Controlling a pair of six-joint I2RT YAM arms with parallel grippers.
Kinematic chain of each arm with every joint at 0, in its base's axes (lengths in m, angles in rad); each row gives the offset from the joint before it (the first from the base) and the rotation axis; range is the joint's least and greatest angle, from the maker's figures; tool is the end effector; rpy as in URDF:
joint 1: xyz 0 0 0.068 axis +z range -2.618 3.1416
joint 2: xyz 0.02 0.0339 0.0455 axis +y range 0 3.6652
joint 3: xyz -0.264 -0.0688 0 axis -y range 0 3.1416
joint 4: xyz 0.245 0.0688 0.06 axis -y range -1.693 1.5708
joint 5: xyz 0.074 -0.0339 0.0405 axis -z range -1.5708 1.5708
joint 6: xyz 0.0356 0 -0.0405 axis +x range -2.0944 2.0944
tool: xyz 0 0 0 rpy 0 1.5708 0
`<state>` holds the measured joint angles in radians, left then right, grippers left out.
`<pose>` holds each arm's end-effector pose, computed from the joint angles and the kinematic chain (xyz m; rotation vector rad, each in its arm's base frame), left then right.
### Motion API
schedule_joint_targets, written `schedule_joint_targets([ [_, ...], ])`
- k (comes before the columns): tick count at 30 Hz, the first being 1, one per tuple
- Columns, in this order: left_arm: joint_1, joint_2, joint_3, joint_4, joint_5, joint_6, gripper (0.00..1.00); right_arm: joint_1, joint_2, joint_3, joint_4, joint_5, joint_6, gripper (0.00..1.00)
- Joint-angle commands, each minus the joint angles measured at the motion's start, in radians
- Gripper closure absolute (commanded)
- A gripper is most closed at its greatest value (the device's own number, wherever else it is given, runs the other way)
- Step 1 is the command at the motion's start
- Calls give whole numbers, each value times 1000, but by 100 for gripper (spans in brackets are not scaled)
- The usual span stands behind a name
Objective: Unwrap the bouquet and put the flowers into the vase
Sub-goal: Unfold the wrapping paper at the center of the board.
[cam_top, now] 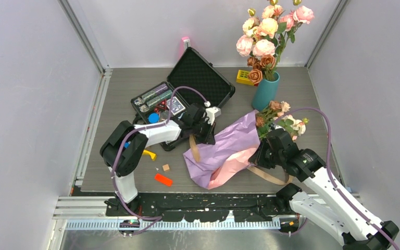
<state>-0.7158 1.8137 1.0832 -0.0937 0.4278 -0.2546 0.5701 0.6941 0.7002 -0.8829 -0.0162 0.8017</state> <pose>0.2757 -0.2594 0.1729 0.7824 2.3971 -0.9417 0.1107 0.0716 0.2596 0.2871 2.5331 0.5999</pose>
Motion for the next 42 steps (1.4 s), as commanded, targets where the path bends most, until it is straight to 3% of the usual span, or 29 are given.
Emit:
schedule_joint_targets([
  [1, 1, -36, 55, 15, -153, 23, 100, 5, 3, 50, 8, 12, -21, 100],
  [10, 24, 7, 141, -17, -344, 22, 100, 5, -28, 58, -99, 73, 27, 100],
  [22, 35, 52, 144, 28, -364, 17, 100, 5, -80, -41, -211, 32, 190, 99],
  [27, 34, 55, 141, 42, -356, 25, 100, 5, -92, -58, -277, -52, 195, 95],
  [36, 34, 41, 120, 78, -259, 64, 100, 5, -104, 101, -357, -111, 143, 61],
  [42, 35, 40, 118, 69, -221, 81, 100, 5, -36, 300, -387, -79, 37, 50],
])
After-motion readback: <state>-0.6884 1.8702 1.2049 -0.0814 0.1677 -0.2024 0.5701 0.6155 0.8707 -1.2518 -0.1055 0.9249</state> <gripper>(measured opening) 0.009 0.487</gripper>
